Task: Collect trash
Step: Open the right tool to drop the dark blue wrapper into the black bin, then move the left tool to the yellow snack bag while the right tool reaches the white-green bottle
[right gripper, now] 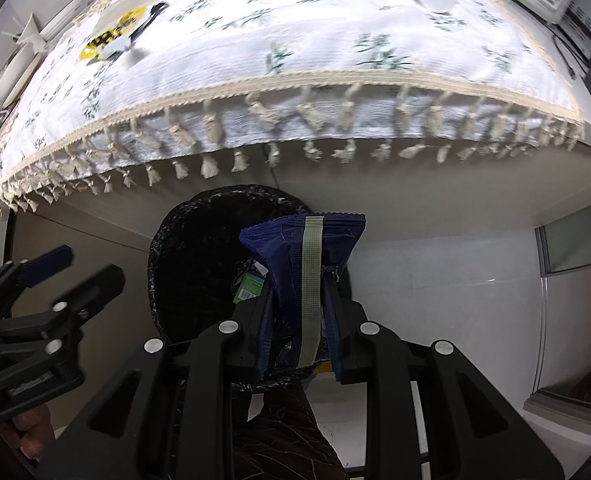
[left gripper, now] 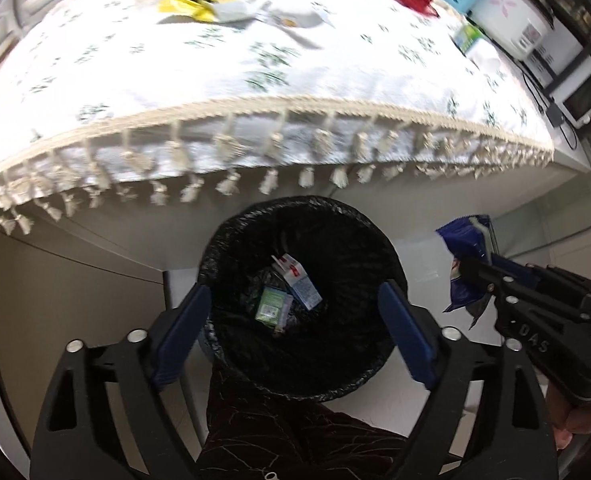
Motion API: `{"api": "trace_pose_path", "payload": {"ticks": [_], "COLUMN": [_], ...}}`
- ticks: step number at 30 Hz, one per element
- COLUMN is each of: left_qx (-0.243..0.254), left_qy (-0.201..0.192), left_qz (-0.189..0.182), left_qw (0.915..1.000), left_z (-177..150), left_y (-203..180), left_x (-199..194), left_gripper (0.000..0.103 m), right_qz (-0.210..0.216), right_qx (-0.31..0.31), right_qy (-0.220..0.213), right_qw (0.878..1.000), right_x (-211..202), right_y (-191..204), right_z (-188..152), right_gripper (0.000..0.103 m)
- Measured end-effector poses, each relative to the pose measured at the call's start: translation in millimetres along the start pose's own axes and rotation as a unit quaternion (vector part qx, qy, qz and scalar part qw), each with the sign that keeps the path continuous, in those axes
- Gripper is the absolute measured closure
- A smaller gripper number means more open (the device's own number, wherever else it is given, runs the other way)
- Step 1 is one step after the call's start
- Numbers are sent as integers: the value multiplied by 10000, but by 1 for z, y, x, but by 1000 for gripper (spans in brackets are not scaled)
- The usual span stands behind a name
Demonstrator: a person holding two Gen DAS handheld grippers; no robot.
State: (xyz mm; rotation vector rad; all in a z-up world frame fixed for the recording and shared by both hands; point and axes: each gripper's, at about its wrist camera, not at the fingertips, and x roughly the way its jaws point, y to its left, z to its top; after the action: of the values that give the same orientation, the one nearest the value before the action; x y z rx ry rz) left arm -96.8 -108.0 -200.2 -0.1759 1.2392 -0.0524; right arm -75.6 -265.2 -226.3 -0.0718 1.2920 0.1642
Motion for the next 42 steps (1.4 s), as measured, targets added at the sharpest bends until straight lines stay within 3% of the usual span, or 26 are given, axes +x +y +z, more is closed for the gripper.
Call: {"api": "trace_pose_path", "payload": {"ticks": [5, 15, 24, 27, 29, 31, 35, 42], "left_qx": [-211, -343, -386, -363, -360, -364, -356, -395], "left_qy": [-109, -41, -26, -34, 12, 77, 4, -113], "left_qz": [13, 184, 245, 250, 242, 240, 189, 167], "left_qw": [9997, 9992, 9990, 9990, 9991, 9990, 9992, 9990], "left_z": [1, -1, -1, 3, 5, 8, 12, 22], "left_y": [14, 28, 33, 31, 30, 29, 27, 28], "left_x": [-12, -11, -9, -8, -8, -11, -24, -47], "left_gripper": [6, 6, 6, 6, 6, 6, 6, 6], "right_qz": [71, 95, 127, 93, 48, 101, 107, -5], "right_qx": [-129, -309, -330, -337, -360, -382, -316, -213], "right_qy": [37, 87, -2, -84, -115, -179, -401, -849], "right_qw": [9999, 9994, 9994, 9994, 9993, 9991, 9986, 9962], "right_x": [9, 24, 24, 17, 9, -2, -26, -68], "right_y": [16, 35, 39, 36, 33, 33, 31, 24], "right_z": [2, 7, 20, 24, 26, 29, 37, 54], "right_gripper": [81, 81, 63, 49, 40, 38, 23, 10]}}
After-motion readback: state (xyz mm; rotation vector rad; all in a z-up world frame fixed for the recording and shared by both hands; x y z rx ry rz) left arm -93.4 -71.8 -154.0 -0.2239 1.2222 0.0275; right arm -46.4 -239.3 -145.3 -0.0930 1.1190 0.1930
